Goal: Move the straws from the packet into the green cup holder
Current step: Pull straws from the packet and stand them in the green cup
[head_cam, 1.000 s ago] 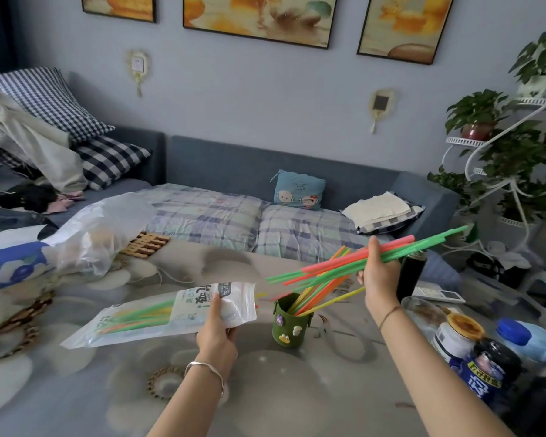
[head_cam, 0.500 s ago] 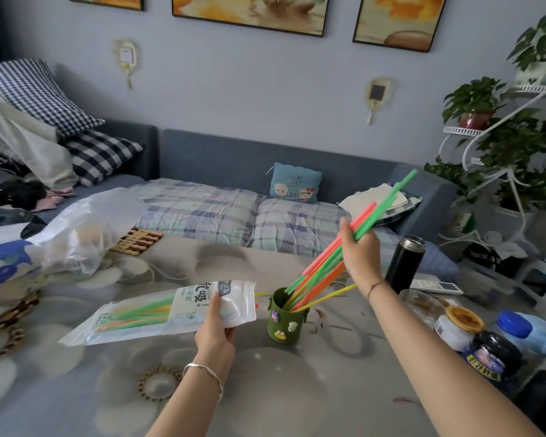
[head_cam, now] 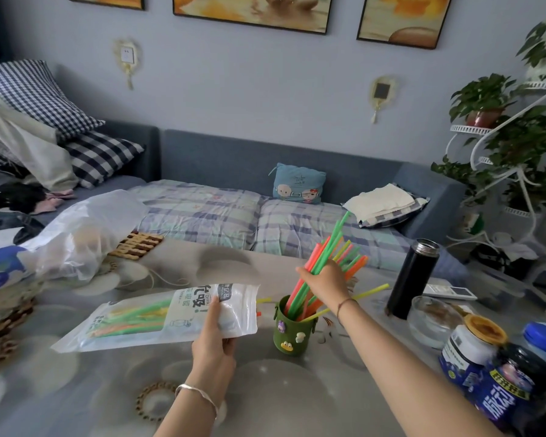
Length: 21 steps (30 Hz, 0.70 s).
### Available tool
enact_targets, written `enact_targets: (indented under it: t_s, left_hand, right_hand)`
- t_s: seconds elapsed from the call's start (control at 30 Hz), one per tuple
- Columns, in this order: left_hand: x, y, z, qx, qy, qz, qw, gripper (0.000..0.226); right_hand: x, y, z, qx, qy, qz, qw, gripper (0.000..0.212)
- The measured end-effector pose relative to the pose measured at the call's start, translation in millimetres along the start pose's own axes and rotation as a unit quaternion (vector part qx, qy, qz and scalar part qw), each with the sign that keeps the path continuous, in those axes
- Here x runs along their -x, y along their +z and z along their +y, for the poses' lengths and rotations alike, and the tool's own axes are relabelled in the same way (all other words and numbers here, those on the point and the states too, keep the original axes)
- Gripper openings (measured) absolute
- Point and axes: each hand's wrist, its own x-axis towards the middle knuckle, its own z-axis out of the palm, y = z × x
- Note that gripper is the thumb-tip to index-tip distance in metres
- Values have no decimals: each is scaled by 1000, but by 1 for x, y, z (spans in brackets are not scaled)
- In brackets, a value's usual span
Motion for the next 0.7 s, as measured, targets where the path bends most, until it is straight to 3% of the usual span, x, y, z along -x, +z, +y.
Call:
enact_targets:
  t_s: [0.1, 0.2, 0.33, 0.47, 0.6, 0.7]
  left_hand:
    - [-2, 0, 1, -3, 3, -12, 1000, 55]
    - [0, 2, 2, 5, 1, -25, 1000, 27]
    - [4, 3, 6, 2, 9, -22, 1000, 51]
    - [11, 4, 5, 4, 6, -28, 1000, 24]
    - [15, 4, 8, -13, 3, -26, 1000, 55]
    - [17, 4, 9, -11, 7, -20, 1000, 50]
  right_hand:
    - [-1, -1, -3, -10, 7, 9, 1000, 47]
    - [-4, -5, -9, -28, 4, 40, 999, 49]
    - [-10, -4, -11, -60, -12, 52, 997, 48]
    - [-11, 1, -8, -23, -5, 32, 999, 47]
    - [-9, -1, -7, -31, 1, 4, 1000, 32]
    - [-7, -12, -15, 4, -37, 83, 996, 50]
